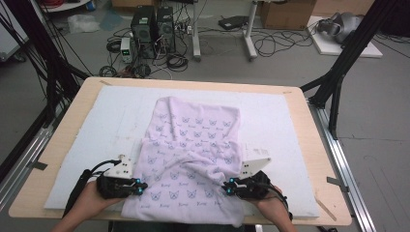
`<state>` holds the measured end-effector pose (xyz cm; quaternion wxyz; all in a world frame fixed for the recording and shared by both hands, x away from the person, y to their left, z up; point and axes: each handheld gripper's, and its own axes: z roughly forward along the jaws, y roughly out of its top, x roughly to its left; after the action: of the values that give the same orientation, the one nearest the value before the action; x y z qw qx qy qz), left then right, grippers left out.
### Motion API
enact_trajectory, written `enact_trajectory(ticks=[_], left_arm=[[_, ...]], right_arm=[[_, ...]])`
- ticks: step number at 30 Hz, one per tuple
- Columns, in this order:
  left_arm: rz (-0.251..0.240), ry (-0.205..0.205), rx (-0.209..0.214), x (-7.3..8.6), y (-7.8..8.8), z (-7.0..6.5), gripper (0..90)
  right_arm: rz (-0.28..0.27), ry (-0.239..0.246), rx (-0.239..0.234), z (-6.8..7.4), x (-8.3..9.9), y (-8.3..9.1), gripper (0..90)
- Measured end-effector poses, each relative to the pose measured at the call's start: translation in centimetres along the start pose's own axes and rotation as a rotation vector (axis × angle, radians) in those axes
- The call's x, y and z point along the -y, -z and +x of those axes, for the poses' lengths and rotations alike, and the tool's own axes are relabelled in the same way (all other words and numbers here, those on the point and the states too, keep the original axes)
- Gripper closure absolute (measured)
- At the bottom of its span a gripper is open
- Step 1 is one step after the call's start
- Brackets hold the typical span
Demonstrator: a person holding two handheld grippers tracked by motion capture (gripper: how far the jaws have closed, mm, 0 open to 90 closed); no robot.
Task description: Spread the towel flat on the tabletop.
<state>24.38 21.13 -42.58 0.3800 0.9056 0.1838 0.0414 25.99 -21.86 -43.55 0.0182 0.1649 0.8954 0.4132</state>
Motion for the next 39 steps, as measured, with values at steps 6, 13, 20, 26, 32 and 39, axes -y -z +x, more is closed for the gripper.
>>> enact_trajectory(ticks=[6, 13, 20, 26, 32, 39], left_arm=[[-0.056, -0.017, -0.004, 0.7, 2.4, -2.0, 80.4], [-0.075, 0.001, -0.081, -0.8, 0.6, 0.6, 62.5], [-0.006, 0.068, -0.130, -1.3, -2.5, 3.6, 63.1], [-0.015, 0.053, -0.157, -1.3, -2.4, 3.6, 87.9], [-0.037, 0.068, -0.170, -0.8, -1.3, 3.5, 87.8], [-0.065, 0.069, -0.166, -0.9, -0.4, 3.3, 74.4]], right_arm=[[-0.078, -0.004, -0.058, 2.6, 0.4, 2.6, 75.3], [-0.110, -0.007, 0.039, 0.8, -0.9, 3.0, 66.9], [0.057, -0.039, 0.097, -2.5, -1.0, -1.4, 68.4], [0.070, -0.028, 0.082, -3.3, -1.1, -0.7, 87.0], [0.075, -0.017, 0.183, -4.3, -1.7, 1.8, 88.9], [-0.038, -0.022, 0.134, -3.2, -1.7, 2.6, 79.9]])
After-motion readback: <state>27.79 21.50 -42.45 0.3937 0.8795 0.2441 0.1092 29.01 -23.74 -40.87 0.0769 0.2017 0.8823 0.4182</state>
